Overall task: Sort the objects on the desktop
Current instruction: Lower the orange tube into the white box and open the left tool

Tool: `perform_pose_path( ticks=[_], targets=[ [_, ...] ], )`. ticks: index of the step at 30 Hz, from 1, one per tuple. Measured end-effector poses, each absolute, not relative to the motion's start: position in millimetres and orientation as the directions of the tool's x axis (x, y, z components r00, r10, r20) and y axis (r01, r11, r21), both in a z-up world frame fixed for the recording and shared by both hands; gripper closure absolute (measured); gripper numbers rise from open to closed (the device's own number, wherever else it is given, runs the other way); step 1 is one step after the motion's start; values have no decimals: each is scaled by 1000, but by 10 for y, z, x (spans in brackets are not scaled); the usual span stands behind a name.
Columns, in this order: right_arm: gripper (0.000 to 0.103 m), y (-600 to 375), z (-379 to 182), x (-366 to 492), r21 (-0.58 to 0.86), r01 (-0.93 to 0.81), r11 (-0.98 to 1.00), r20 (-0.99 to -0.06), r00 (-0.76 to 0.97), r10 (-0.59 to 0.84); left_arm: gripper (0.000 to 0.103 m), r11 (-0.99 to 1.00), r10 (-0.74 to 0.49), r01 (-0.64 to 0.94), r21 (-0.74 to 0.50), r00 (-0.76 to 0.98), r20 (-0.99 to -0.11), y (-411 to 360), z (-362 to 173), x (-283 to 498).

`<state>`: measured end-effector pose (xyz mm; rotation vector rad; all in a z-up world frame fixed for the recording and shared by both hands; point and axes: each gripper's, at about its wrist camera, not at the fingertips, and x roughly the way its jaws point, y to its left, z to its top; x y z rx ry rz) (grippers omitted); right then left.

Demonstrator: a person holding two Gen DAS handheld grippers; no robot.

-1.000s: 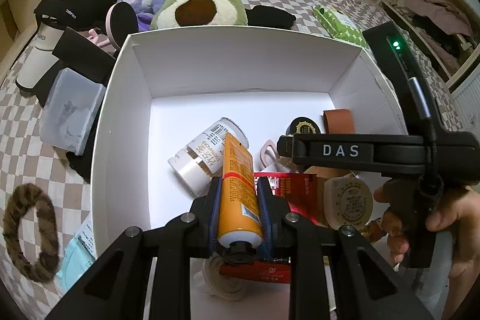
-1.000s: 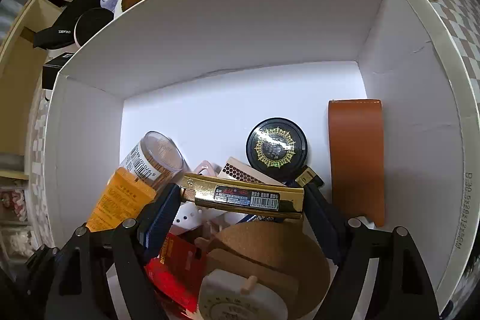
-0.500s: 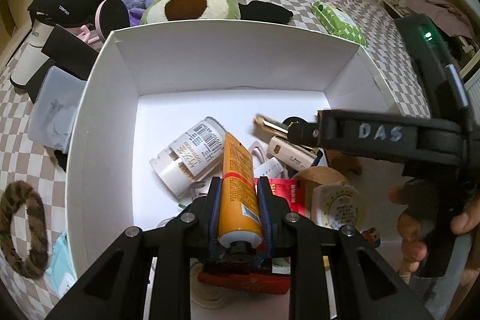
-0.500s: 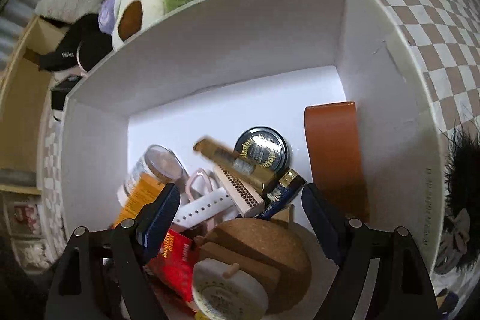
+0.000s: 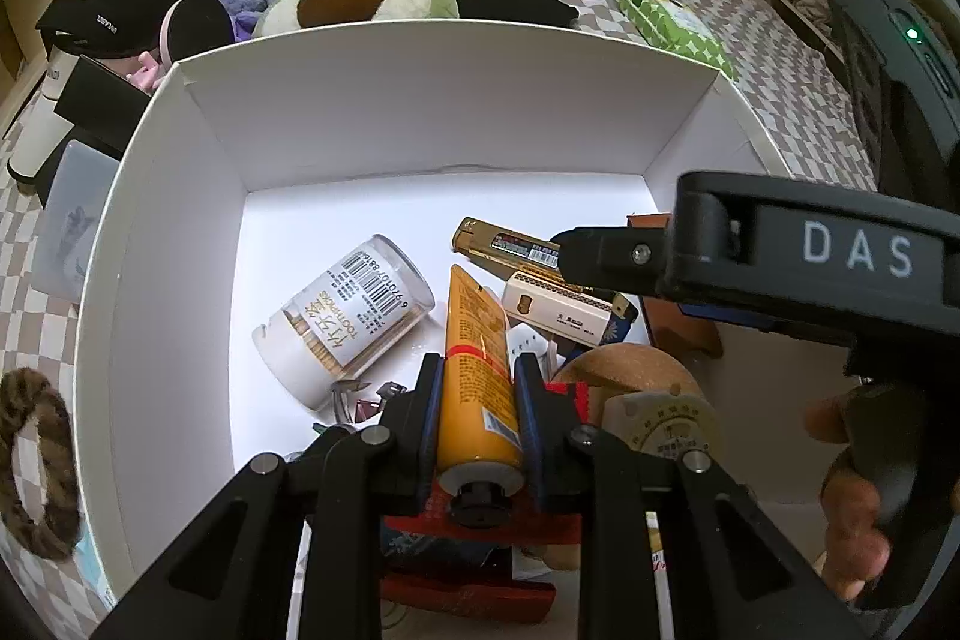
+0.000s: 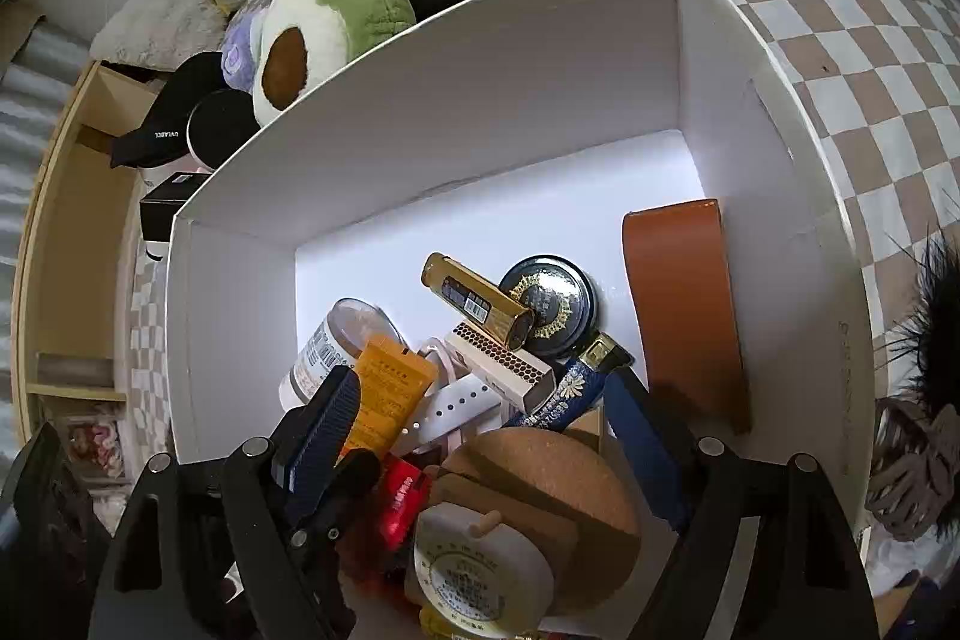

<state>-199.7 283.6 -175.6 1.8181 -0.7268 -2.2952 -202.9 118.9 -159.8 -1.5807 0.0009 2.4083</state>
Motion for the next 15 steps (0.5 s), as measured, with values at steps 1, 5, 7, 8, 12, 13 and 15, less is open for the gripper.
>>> perform_pose_path(
  ticks=[1, 5, 7, 8, 12, 13, 15],
  targets=[
    [19, 2824, -1761, -2005, 439, -195, -877, -884, -267, -383, 79, -966, 215, -214, -142, -373, -903, 1190, -1603, -2034],
    [19, 2755, -1782, -2072, 442, -199, -875, -884, -263, -387, 79, -969, 216, -192, -154, -363, -906, 1169, -1624, -2054],
    [19, 2721, -1785, -2098, 442, -200, -874, -884, -263, -387, 79, -971, 215, -182, -157, -363, -907, 1153, -1622, -2052],
    [19, 2720, -1784, -2096, 442, -201, -874, -884, -262, -387, 76, -971, 213, -177, -157, -364, -907, 1144, -1620, -2050],
    [19, 2711, -1778, -2095, 444, -205, -872, -884, -263, -388, 37, -974, 213, -158, -164, -374, -902, 1103, -1589, -2043],
    [19, 2708, -1776, -2095, 444, -206, -872, -883, -263, -388, 37, -974, 214, -157, -166, -374, -902, 1095, -1582, -2040],
    [19, 2702, -1773, -2097, 446, -207, -871, -883, -264, -389, 37, -973, 217, -155, -170, -372, -902, 1081, -1572, -2031]
  ],
)
